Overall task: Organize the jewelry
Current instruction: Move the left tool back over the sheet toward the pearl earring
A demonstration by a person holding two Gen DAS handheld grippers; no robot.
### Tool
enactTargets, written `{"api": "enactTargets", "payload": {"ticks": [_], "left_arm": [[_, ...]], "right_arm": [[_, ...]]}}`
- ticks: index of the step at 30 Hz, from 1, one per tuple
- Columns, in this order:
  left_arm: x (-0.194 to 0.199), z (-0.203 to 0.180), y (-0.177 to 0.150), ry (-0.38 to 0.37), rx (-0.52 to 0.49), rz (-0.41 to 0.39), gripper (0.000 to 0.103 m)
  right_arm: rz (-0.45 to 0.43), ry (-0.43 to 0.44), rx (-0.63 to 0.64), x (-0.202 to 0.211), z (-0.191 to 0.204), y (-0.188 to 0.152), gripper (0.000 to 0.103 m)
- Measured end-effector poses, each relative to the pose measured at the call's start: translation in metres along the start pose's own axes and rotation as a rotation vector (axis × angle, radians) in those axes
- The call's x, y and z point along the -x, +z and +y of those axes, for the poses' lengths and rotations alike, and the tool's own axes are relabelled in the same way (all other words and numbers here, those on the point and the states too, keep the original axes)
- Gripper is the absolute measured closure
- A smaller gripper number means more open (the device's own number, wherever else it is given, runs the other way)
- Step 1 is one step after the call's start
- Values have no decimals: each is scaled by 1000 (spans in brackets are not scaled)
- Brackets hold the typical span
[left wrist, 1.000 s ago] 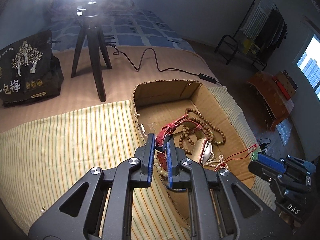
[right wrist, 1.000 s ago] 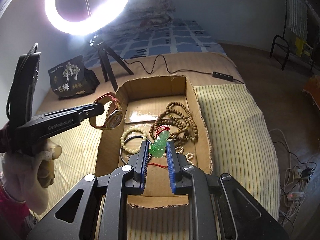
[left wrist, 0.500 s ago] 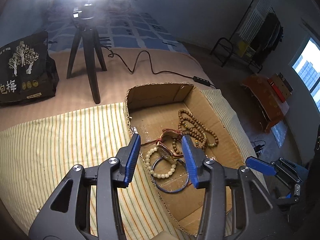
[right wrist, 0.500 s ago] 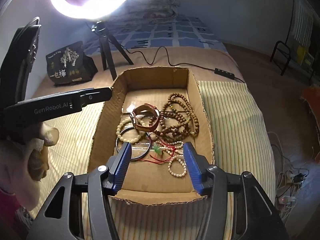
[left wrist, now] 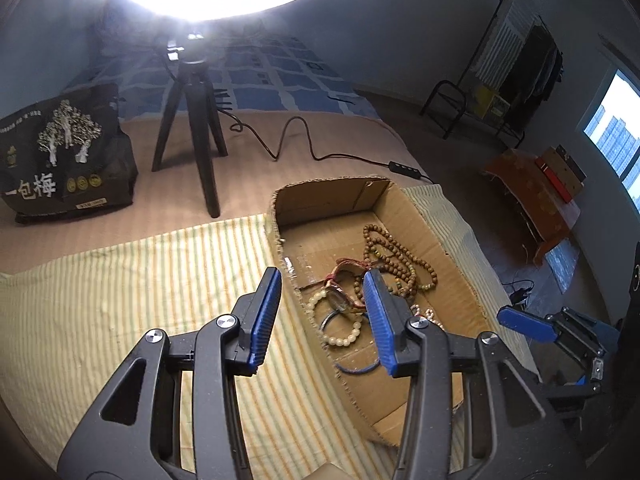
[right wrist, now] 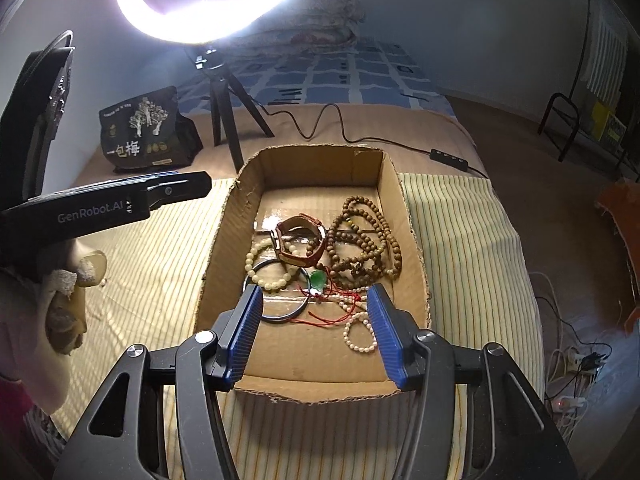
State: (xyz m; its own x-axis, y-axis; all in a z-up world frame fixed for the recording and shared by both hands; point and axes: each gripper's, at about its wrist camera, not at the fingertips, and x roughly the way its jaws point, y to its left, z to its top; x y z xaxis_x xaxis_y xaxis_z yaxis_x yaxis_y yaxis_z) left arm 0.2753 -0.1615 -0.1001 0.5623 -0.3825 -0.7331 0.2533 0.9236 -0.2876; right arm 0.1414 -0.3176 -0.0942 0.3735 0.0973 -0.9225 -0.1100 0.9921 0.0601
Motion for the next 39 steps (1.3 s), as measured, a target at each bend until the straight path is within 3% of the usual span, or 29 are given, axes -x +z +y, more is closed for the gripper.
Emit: {"api": "enactTargets", "payload": {"ticks": [18,28,39], "left_arm": [[60,70,-24,114,-18,-30,60],[71,120,-59,173,-11,35,60],[73,147,-92,192,-20,80,60]], "right_arm": [[-41,79,37,28,50,-17,50],[-24,160,68,33,90,-45,50],[36,205,119,16,127,-78,50]]}}
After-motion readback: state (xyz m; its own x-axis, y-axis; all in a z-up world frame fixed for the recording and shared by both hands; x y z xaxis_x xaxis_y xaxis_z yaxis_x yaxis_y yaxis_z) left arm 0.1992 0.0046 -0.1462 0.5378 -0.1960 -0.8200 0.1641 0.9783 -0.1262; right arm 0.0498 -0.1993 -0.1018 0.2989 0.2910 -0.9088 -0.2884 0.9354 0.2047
